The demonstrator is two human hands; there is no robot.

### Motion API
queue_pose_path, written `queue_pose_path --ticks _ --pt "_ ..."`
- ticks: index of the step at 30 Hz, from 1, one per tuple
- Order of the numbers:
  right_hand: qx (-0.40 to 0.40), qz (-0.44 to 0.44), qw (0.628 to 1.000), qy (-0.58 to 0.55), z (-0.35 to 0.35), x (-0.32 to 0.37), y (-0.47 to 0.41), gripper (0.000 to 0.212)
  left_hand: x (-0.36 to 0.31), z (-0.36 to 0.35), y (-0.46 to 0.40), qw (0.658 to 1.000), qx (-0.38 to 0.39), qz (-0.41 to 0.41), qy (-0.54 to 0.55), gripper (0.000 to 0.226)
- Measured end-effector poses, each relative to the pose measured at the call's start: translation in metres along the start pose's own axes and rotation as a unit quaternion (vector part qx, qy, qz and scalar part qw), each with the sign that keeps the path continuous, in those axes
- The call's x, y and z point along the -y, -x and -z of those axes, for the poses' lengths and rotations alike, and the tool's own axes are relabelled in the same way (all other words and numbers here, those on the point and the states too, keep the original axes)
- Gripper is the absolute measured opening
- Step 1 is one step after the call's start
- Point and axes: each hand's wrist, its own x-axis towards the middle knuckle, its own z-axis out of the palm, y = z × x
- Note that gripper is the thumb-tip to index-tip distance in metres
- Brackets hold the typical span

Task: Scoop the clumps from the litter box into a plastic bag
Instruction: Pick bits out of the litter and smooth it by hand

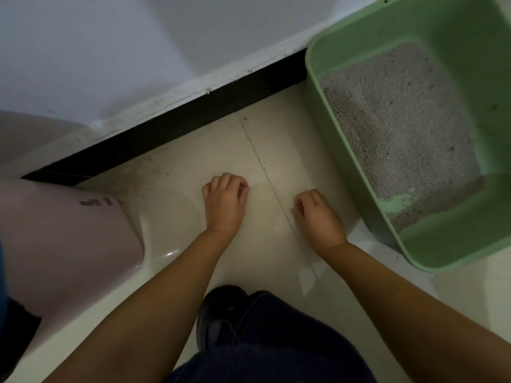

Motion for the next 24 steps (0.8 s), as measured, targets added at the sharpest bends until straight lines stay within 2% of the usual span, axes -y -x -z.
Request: queue_pose_path --ticks 4,8,10,12,15,17,19,20,22,24 --pt "0.009 -0.002 1.0 0.015 0.0 0.001 -0.003 0.015 -0.001 -0.001 -0.004 1.0 0.007 0.013 0.003 0.007" --pt "0.008 0.012 0.998 0.063 0.002 0.0 -0.005 0.032 0.001 0.0 -0.007 1.0 0.021 0.021 0.002 0.009" --pt "0.019 0.007 0.998 0.065 0.009 0.006 -0.007 0.028 0.002 0.0 -0.009 0.999 0.028 0.022 0.004 0.01" --pt "0.014 0.032 0.999 -0.013 0.023 0.018 -0.008 0.026 0.002 0.002 -0.01 0.999 0.035 0.026 0.007 0.011" --pt "-0.129 0.063 0.976 -0.161 0.078 0.043 -0.007 0.022 0.0 0.004 -0.009 0.998 0.046 0.035 0.011 0.01" --pt "-0.233 0.027 0.952 -0.194 0.114 0.033 -0.012 0.01 -0.002 0.006 -0.007 0.998 0.048 0.041 0.024 0.009" --pt "-0.289 -0.032 0.937 -0.193 0.138 0.004 -0.019 0.01 -0.003 0.008 -0.005 0.997 0.051 0.044 0.035 0.013" --pt "-0.283 -0.062 0.94 -0.178 0.144 -0.011 -0.022 0.014 -0.002 0.009 -0.005 0.997 0.053 0.042 0.04 0.016" --pt "-0.211 -0.131 0.964 -0.093 0.145 -0.034 -0.025 0.023 0.001 0.012 -0.004 0.996 0.043 0.045 0.057 0.02" --pt "-0.181 -0.138 0.972 -0.055 0.142 -0.034 -0.025 0.026 0.008 0.018 -0.002 0.995 0.013 0.065 0.072 0.027"
